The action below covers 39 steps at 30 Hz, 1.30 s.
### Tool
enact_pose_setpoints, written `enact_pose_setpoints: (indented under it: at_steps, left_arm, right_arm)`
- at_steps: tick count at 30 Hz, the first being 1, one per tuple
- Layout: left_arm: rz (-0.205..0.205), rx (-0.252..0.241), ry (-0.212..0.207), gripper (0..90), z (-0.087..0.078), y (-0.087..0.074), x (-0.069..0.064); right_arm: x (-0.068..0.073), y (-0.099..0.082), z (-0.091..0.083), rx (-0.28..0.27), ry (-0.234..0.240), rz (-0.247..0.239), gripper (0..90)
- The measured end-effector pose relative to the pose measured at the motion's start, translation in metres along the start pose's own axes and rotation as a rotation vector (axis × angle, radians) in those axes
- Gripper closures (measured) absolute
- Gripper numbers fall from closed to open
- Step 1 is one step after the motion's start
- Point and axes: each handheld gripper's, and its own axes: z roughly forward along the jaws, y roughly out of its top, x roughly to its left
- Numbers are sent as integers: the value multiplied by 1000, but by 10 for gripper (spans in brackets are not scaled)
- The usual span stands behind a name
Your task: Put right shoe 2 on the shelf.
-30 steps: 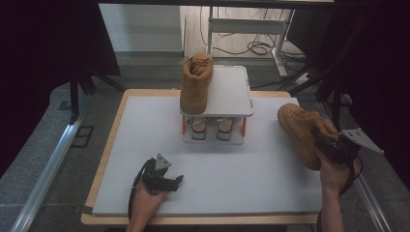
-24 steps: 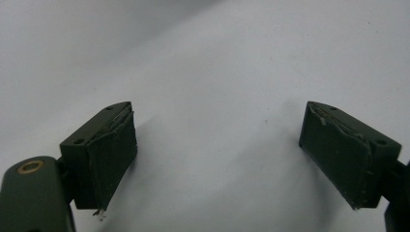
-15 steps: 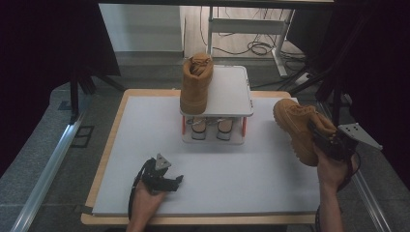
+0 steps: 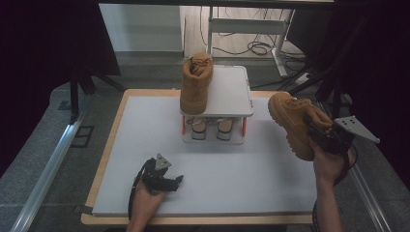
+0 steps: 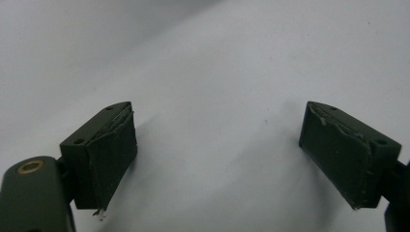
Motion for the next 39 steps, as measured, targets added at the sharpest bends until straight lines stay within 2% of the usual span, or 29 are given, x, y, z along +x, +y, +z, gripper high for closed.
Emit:
enact_pose_setpoints:
  at_steps: [28,39]
  left_arm:
    - [2,0,0,132,0,0,0]
    - [4,0,1,132,0,0,0]
  right_arm:
    - [27,40,6,-68,43,-46,532]
    - [37,52,12,-77,62,-56,532]
